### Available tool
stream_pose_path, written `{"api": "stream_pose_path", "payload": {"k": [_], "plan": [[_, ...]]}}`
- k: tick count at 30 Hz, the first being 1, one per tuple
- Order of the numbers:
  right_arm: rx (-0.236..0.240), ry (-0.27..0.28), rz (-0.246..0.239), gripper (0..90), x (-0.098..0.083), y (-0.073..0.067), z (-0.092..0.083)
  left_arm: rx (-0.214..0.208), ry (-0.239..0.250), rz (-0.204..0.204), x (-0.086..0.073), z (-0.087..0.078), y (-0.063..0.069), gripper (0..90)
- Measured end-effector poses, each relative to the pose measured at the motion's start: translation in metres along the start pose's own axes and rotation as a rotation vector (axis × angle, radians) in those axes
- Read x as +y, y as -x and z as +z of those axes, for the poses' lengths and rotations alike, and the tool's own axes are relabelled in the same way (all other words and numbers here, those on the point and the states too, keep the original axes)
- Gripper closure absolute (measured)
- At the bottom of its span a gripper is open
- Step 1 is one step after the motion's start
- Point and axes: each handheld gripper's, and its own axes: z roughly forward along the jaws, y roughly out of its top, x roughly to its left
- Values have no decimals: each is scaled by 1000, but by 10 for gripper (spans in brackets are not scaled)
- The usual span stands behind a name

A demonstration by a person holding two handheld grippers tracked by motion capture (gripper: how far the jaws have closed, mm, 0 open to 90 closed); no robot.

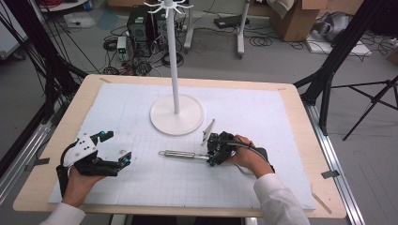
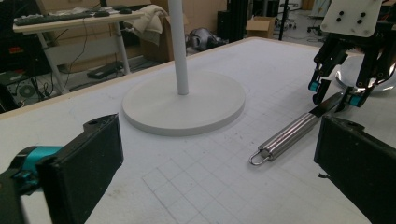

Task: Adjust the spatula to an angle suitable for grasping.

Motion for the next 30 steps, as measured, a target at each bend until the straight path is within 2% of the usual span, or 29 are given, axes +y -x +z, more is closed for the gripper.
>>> {"api": "stream_pose_path", "payload": {"k": [5, 19, 30], "plan": [[1, -8, 13, 637, 0, 0, 0, 0, -1, -1, 0, 0, 0, 17], [-6, -26, -10, 728, 4, -1, 2, 1, -3, 2, 0, 0, 0, 18], [-20, -40, -28, 746, 6, -4, 2, -1, -3, 4, 0, 0, 0, 18]]}}
